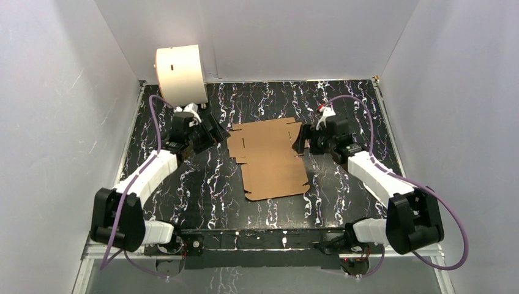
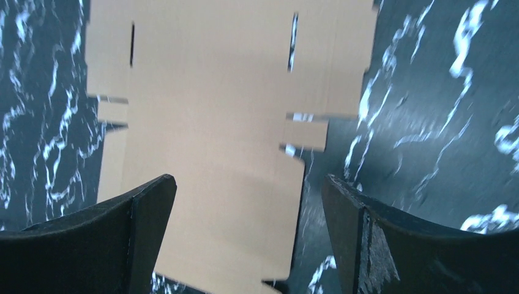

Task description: Fold the paper box

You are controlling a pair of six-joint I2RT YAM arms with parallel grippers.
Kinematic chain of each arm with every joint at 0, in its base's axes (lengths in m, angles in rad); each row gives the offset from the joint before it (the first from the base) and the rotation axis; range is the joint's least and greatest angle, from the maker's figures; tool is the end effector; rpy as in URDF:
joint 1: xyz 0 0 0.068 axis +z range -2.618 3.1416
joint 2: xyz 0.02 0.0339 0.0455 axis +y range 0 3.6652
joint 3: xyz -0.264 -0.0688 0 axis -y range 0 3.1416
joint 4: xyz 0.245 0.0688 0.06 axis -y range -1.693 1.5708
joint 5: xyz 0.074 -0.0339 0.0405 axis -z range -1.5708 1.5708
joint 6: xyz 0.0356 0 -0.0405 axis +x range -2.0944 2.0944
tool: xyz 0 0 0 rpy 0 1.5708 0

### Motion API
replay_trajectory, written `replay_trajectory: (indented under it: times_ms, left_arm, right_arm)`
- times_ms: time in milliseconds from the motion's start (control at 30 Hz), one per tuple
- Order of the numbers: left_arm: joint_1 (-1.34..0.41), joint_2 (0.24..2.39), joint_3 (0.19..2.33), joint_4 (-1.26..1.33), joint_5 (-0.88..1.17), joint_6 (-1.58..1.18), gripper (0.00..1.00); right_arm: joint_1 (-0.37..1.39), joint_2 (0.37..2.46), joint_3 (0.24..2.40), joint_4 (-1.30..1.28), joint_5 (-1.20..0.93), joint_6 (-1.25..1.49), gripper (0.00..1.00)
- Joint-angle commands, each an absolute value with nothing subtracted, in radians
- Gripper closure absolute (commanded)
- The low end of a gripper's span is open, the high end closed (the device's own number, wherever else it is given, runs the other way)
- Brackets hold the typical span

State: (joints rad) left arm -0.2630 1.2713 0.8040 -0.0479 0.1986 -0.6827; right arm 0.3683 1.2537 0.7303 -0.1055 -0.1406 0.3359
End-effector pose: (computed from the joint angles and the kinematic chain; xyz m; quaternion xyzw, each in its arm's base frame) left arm 0.2711 -0.0803 0.2553 -0.1302 0.8512 -0.3045 0.4072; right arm 0.2484 0.1012 0.2296 -0.0463 0.8883 0.2148 0.4033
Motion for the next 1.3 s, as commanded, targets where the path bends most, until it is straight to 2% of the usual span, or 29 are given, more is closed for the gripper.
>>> replay_trajectory:
  times_ms: [0,400,767,967,1267]
  left_arm:
    - [-0.228,1.418,0.914,-0.018,0.26,-0.667,0.05]
    - [-0.163,1.816,1.204,-0.008,0.417,-0.64,0.09]
    - [-0.163,1.949,1.291,-0.059,0.463,-0.592,0.13]
    - [-0.187,1.897,1.173,-0.025,0.516,-0.622,0.18]
    - [-0.208,1.644,0.906,0.022,0.502,-0.67,0.19]
  right_arm:
    - [0.304,1.361,0.862,-0.036,-0.212,0.279,0.01]
    - [0.298,1.729,1.067,0.088,-0.406,0.296,0.01]
    - [0.341,1.855,1.076,0.118,-0.481,0.305,0.02]
    - [0.391,1.828,0.992,0.095,-0.479,0.296,0.01]
    - [0.495,1.665,0.841,0.081,-0.399,0.325,0.01]
